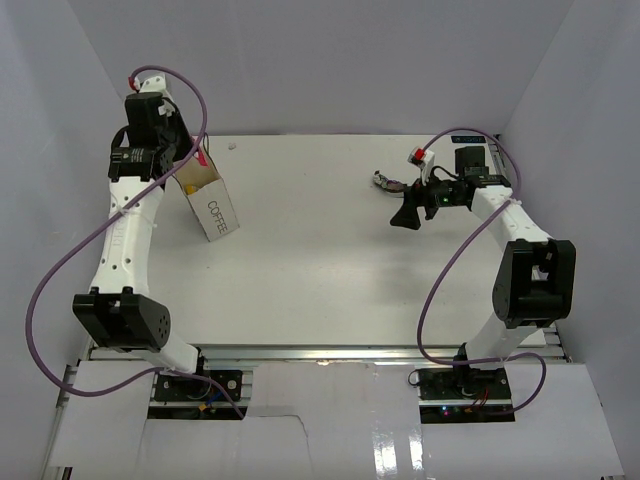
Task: Place the snacks into the paper bag
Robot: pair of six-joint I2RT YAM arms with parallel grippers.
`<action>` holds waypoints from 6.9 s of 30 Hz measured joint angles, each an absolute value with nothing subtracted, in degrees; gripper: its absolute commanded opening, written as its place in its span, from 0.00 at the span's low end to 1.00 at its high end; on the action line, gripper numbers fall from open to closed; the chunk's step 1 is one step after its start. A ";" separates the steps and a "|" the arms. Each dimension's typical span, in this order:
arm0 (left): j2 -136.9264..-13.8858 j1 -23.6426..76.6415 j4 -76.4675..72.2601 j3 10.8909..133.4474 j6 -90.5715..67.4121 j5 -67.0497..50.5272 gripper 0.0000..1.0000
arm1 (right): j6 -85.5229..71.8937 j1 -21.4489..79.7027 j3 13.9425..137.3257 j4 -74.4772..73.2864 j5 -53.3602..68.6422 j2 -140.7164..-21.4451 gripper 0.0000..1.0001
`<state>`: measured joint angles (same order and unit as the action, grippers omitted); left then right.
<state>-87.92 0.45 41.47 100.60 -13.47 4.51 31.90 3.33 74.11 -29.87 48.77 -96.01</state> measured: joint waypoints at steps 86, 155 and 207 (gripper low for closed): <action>-99.13 31.68 -14.39 60.73 -71.55 -14.41 0.98 | 40.73 15.86 69.19 -29.41 58.00 -95.35 0.19; -84.53 -4.08 32.23 94.32 -25.17 8.45 0.19 | 40.97 12.58 74.00 -26.17 42.02 -91.96 0.90; -52.53 -0.95 -6.13 45.50 -33.91 -42.54 0.98 | 17.39 -14.98 69.14 -25.87 33.47 -73.97 0.90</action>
